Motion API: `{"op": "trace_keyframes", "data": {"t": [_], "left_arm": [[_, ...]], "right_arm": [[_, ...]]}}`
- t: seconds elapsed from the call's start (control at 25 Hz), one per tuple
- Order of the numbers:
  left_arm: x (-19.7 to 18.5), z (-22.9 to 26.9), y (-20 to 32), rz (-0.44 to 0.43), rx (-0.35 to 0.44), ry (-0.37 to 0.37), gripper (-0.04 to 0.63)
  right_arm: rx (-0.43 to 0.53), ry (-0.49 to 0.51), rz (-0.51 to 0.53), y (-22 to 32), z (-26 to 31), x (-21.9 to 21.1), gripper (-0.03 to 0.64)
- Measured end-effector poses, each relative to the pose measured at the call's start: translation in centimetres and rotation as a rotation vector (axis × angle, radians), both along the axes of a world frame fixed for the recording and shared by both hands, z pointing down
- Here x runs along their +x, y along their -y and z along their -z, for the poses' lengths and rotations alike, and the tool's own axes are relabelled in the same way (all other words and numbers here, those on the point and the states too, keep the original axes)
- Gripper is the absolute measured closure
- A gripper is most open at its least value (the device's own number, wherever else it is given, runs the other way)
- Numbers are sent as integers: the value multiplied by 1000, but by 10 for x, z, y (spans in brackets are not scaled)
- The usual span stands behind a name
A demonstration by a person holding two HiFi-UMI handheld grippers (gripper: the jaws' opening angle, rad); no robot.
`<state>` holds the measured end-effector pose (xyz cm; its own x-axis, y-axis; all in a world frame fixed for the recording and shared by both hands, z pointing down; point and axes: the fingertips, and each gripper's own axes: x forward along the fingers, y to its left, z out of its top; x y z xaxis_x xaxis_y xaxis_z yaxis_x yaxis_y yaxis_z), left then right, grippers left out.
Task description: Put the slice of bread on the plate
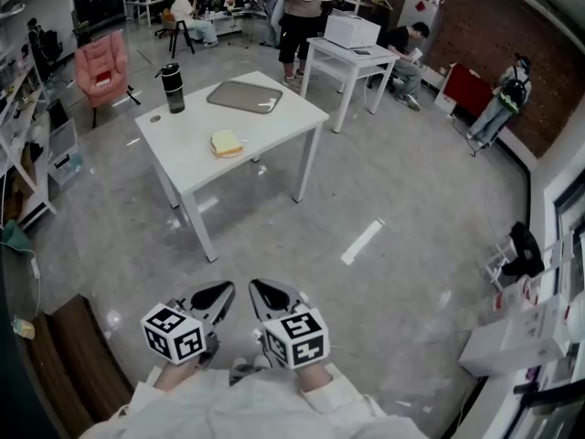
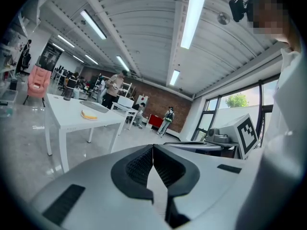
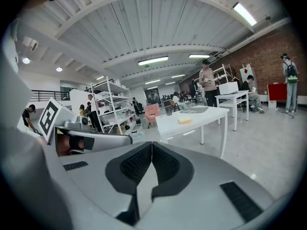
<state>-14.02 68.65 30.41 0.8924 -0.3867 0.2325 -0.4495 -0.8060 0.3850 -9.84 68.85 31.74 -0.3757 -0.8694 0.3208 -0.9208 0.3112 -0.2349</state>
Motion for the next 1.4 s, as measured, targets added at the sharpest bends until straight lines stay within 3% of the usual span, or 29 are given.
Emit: {"op": "trace_keyframes", "data": {"t": [0.32,0.64,0.96,1.4], "left_arm": [[17,-21,-2,44,-47,-8,586],[23,-32,32,31,-78,-4,586],[42,-32,129,-48,-90,-21,586],[25,-14,301,-107,-74,-13,586]], "right_arm": [[-30,2,29,-1,-18,20,601],[-44,13,11,35,-25,33,601],[-19,-14,-22,135,-17,51,601],[13,-16,-89,308,2,42,601]]}}
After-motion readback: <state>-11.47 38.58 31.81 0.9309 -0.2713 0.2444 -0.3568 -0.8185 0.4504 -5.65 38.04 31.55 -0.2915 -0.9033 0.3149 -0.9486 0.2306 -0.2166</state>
